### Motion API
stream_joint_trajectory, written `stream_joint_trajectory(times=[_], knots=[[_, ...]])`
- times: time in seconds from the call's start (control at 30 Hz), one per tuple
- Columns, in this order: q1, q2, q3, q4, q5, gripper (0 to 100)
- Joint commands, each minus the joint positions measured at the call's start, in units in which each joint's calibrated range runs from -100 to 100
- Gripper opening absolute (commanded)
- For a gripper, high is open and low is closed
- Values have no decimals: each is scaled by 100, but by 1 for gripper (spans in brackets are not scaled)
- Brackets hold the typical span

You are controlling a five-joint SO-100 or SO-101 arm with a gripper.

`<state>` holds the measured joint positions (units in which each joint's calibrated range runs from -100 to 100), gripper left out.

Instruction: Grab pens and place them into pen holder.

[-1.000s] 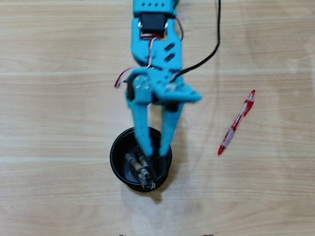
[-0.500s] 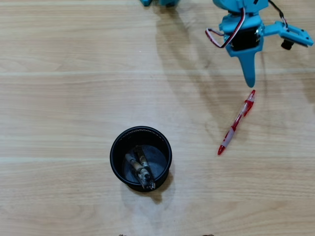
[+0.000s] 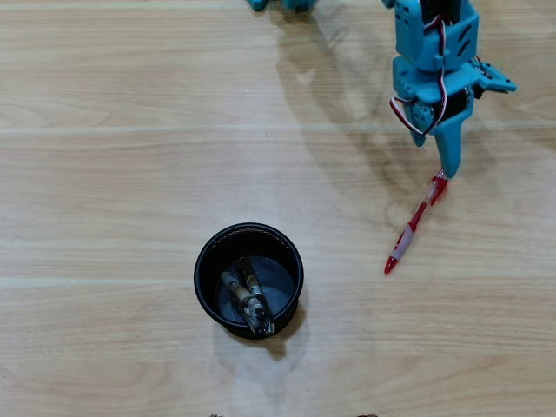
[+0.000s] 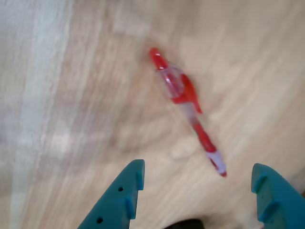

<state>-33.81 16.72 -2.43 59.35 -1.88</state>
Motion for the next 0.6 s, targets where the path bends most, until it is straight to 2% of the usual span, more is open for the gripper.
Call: stream_joint_trajectory(times=[0.0,0.27,0.57], knots=[[244,247,-87,-17,282,25],[236,399,-811,-26,528,25],[268,974,-1889,-26,559,25]])
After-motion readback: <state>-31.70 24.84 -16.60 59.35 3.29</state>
